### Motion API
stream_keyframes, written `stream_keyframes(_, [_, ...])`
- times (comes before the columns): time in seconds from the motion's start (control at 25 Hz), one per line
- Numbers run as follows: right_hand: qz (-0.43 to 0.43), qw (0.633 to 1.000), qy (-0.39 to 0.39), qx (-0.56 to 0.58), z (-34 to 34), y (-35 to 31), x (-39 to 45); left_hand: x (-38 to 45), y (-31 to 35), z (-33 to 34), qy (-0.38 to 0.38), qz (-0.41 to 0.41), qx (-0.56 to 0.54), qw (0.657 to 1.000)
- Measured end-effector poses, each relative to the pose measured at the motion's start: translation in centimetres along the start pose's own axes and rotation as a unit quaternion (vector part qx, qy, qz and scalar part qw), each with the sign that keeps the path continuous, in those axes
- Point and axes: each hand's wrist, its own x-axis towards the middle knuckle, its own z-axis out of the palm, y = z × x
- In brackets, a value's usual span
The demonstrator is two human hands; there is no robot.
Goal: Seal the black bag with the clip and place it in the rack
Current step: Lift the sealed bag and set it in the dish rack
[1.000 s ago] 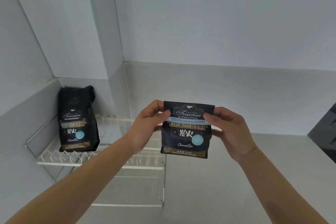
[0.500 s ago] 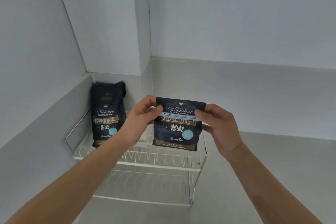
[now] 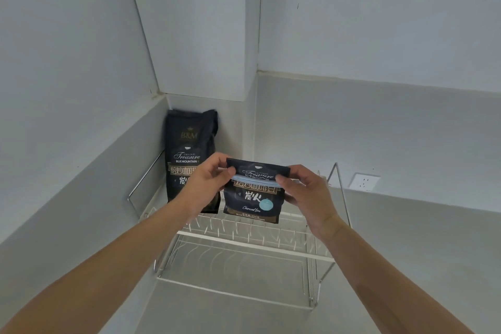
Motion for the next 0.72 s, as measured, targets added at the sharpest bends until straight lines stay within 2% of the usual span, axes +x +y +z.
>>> stream_keyframes(0.36, [0.069,0.997,-0.019,0.020,0.5,2.1,0.9,0.7,-1.8,0.3,0.011,-0.059,-0.002,0.998])
stream_keyframes(0.64, [0.108,0.993,-0.026,0.028,0.6,2.2,1.6,1.4,-1.5,0.7,0.026,-0.102,0.039,0.994])
stream_keyframes(0.72, [0.105,0.993,-0.046,0.015,0.6,2.5,1.4,1.2,-1.5,0.6,0.002,-0.110,0.039,0.993])
